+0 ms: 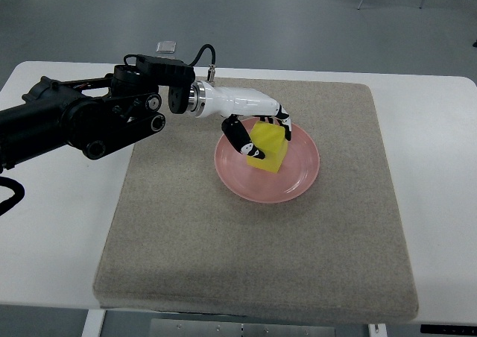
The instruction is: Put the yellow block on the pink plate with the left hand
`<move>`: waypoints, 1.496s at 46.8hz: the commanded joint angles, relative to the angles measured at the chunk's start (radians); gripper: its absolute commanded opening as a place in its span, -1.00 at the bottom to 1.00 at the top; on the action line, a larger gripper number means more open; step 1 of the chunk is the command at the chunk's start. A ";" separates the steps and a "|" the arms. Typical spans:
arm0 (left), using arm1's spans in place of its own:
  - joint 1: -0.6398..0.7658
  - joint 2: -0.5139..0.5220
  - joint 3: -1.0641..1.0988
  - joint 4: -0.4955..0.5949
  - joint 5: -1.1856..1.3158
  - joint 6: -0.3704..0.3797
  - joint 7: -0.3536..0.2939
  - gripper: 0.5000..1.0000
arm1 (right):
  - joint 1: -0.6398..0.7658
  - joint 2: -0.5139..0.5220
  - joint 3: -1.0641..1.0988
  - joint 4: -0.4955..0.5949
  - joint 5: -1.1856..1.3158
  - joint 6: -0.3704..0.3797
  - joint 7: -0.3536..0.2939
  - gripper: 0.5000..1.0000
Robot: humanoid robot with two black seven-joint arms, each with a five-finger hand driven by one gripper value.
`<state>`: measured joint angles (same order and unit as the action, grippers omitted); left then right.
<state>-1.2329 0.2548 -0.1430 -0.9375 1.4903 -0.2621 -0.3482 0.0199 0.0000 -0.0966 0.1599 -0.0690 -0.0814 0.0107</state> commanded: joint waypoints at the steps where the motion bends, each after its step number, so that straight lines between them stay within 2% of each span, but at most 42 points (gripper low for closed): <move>1: 0.001 0.000 -0.001 0.000 0.016 0.000 0.000 -0.41 | 0.000 0.000 0.000 0.000 0.000 0.000 0.000 0.69; 10: 0.004 0.000 0.000 0.000 0.018 0.000 0.000 -0.34 | 0.000 0.000 0.000 0.000 0.000 0.000 0.000 0.69; 19: 0.009 0.001 0.003 -0.001 0.018 -0.003 -0.002 0.06 | 0.000 0.000 0.000 0.000 0.000 0.000 0.000 0.69; 24: 0.009 0.001 0.003 -0.001 0.018 -0.003 -0.002 0.11 | 0.000 0.000 0.000 0.001 0.000 0.000 0.000 0.69; 26: 0.009 0.003 0.003 -0.001 0.018 -0.003 -0.002 0.24 | 0.000 0.000 0.000 0.000 0.000 0.000 0.000 0.69; 37: 0.010 0.006 0.003 -0.001 0.018 -0.005 -0.002 0.51 | 0.000 0.000 0.000 0.000 0.000 0.000 0.000 0.69; 46: 0.009 0.014 0.002 -0.001 0.016 -0.005 -0.002 0.55 | 0.000 0.000 0.000 0.000 0.000 0.000 0.000 0.69; 50: 0.007 0.018 -0.001 0.000 0.015 -0.005 -0.002 0.69 | 0.000 0.000 0.000 0.000 0.000 0.000 0.000 0.69; 61: -0.005 0.067 -0.017 0.005 -0.002 -0.005 -0.002 0.69 | 0.000 0.000 0.000 0.000 0.000 0.000 0.000 0.69; 70: 0.000 0.119 -0.039 0.075 -0.007 0.001 -0.012 0.69 | 0.000 0.000 0.000 0.000 0.000 0.000 0.000 0.69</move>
<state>-1.2394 0.3622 -0.1662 -0.8965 1.4833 -0.2630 -0.3533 0.0199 0.0000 -0.0967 0.1598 -0.0690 -0.0816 0.0107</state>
